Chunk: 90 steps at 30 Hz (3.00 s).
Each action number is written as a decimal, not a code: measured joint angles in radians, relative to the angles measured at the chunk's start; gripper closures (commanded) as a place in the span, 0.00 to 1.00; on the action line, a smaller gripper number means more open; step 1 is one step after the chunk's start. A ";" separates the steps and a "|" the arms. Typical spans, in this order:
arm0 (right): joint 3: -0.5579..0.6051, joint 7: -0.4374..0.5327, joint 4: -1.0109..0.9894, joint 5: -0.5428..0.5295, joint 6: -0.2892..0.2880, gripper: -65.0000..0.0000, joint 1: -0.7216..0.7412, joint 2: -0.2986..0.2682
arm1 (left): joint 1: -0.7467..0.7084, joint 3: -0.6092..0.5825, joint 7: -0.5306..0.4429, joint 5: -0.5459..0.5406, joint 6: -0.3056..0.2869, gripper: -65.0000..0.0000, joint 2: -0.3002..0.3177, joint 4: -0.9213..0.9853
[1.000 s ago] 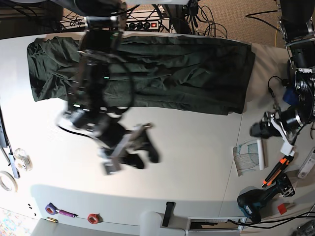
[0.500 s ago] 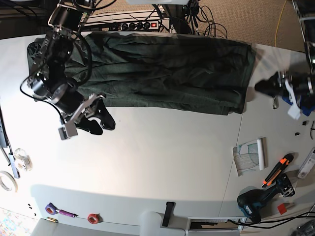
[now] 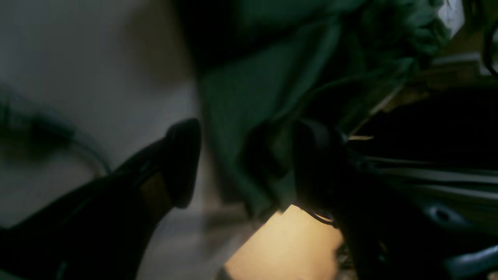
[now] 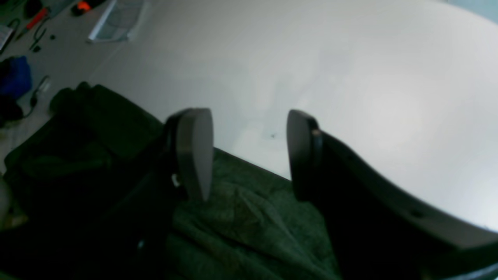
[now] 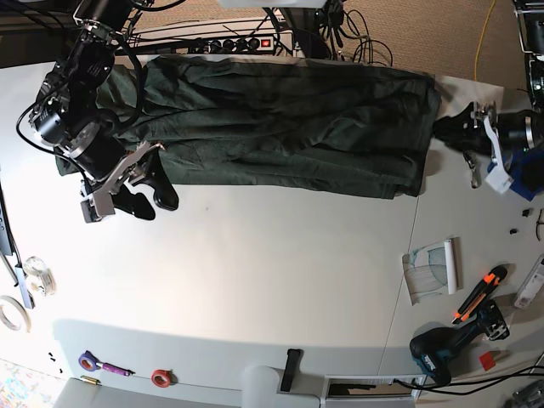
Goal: Layout the t-shirt on the table in an organized manner, then fold the t-shirt properly
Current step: 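Withdraw the right gripper and move the left gripper to the shirt end, then grasp the shirt end with the left gripper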
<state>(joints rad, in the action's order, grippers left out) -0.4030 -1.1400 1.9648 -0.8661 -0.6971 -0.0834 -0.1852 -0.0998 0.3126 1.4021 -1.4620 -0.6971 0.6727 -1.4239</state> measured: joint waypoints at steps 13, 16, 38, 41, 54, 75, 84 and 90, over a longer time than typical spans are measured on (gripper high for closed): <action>0.000 0.000 0.000 0.002 0.000 0.54 0.000 0.000 | -0.158 0.000 -0.098 0.190 0.045 0.42 -0.065 -0.134; 0.000 -0.001 0.000 0.001 0.000 0.54 0.000 0.000 | -0.182 0.003 -0.165 0.237 0.045 0.42 -0.106 -0.134; 0.000 -0.002 0.000 0.001 0.000 0.54 0.000 0.003 | -0.188 0.164 -0.208 0.315 0.072 0.42 -0.180 -0.142; 0.000 -0.005 0.000 0.001 0.000 0.54 0.000 0.003 | -0.187 0.160 -0.273 0.365 0.074 0.42 -0.196 -0.142; 0.000 -0.005 0.000 0.001 0.000 0.54 0.000 0.003 | -0.187 0.160 -0.308 0.389 0.129 0.33 -0.193 -0.142; 0.000 -0.005 0.000 0.001 0.000 0.54 0.000 0.003 | -0.172 0.093 -0.316 0.330 0.110 0.33 -0.267 -0.100; 0.000 -0.009 0.000 0.001 0.000 0.54 0.000 0.002 | -0.145 0.006 -0.332 0.329 0.106 0.33 -0.274 -0.102; 0.000 -0.012 0.000 0.001 0.000 0.54 0.000 0.003 | -0.138 0.004 -0.330 0.362 0.101 0.36 -0.274 -0.104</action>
<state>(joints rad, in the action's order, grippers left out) -0.4030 -1.1522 1.9648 -0.8654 -0.6968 -0.0834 -0.1825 -0.2375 0.3168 1.0721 -1.1004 -0.5957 0.3985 -1.5280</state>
